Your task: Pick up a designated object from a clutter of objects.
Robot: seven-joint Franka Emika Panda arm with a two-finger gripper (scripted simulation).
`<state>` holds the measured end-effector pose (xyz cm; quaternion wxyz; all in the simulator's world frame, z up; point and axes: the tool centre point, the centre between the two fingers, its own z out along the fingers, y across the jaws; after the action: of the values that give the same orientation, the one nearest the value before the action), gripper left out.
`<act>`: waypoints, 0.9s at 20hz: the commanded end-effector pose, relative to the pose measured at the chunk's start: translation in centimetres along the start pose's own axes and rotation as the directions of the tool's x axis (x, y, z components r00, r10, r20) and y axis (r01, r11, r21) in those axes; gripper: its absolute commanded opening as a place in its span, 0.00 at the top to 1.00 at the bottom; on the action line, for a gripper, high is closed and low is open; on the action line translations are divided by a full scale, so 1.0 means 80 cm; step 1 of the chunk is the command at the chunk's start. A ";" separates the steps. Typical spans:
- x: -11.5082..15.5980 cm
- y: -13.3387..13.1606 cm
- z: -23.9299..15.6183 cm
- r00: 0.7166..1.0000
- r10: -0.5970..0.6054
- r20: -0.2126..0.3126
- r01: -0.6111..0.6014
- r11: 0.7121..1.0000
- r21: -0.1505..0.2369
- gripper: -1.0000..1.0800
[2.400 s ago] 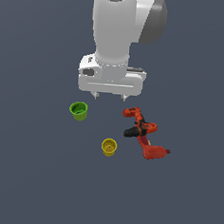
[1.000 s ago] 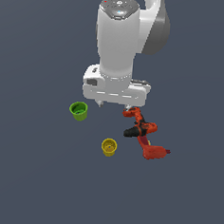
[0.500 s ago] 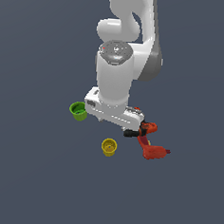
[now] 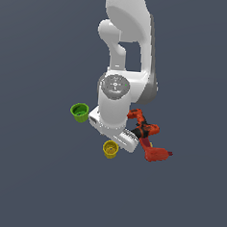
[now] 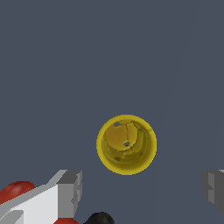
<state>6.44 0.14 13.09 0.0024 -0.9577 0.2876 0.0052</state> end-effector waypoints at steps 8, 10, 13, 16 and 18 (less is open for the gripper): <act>0.010 -0.004 0.040 0.995 0.102 -0.011 -0.102 0.995 0.000 0.04; 0.010 -0.004 0.043 0.994 0.107 -0.011 -0.107 0.994 0.000 0.04; 0.009 -0.004 0.042 0.995 0.104 -0.010 -0.104 0.995 -0.001 0.04; 0.009 -0.004 0.050 0.994 0.104 -0.010 -0.104 0.995 -0.001 0.04; 0.009 -0.003 0.059 0.994 0.105 -0.011 -0.105 0.994 -0.001 0.04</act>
<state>7.23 0.00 8.91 0.0002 -0.9414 0.3373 0.0000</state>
